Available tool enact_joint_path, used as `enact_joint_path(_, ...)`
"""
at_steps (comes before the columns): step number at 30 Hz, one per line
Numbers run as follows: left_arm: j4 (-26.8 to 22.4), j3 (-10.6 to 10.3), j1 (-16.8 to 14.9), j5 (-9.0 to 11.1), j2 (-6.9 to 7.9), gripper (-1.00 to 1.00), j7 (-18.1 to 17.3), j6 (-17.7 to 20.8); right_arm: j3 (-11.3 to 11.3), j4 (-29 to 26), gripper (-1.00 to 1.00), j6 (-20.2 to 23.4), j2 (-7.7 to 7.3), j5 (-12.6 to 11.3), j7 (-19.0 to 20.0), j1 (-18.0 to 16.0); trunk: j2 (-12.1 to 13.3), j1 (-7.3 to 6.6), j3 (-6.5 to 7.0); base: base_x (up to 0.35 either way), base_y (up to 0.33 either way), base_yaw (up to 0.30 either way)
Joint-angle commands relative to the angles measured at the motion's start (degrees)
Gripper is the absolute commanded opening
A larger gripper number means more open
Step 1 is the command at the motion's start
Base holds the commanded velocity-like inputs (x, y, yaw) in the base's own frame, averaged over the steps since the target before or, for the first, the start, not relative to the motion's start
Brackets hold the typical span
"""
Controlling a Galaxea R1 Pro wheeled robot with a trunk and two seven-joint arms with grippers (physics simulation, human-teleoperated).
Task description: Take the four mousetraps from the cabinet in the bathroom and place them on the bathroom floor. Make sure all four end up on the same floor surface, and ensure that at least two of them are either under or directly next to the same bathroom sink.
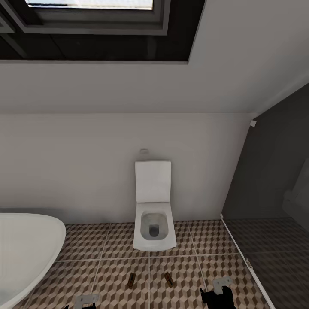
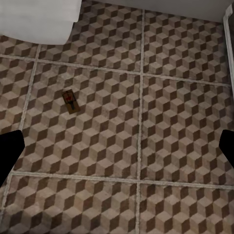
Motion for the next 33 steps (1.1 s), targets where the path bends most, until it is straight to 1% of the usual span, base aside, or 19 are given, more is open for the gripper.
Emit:
enact_joint_path(1,0.0,0.0,0.0,0.0,0.00,1.00,0.0,0.0,0.0,0.0,1.00,0.0,0.00,0.0,0.0,0.0,0.0,0.00,0.00,0.000,0.000,0.000)
enact_joint_path(25,0.0,0.0,0.0,0.0,0.00,1.00,0.0,0.1,0.0,0.0,1.00,-0.4,0.07,0.0,0.0,0.0,0.0,0.00,0.00,-0.003,0.000,0.000)
enact_joint_path(33,0.0,0.0,0.0,0.0,0.00,1.00,-0.1,0.1,0.0,0.0,1.00,-0.4,0.05,0.0,0.0,0.0,0.0,0.00,0.00,-0.197,0.000,0.000)
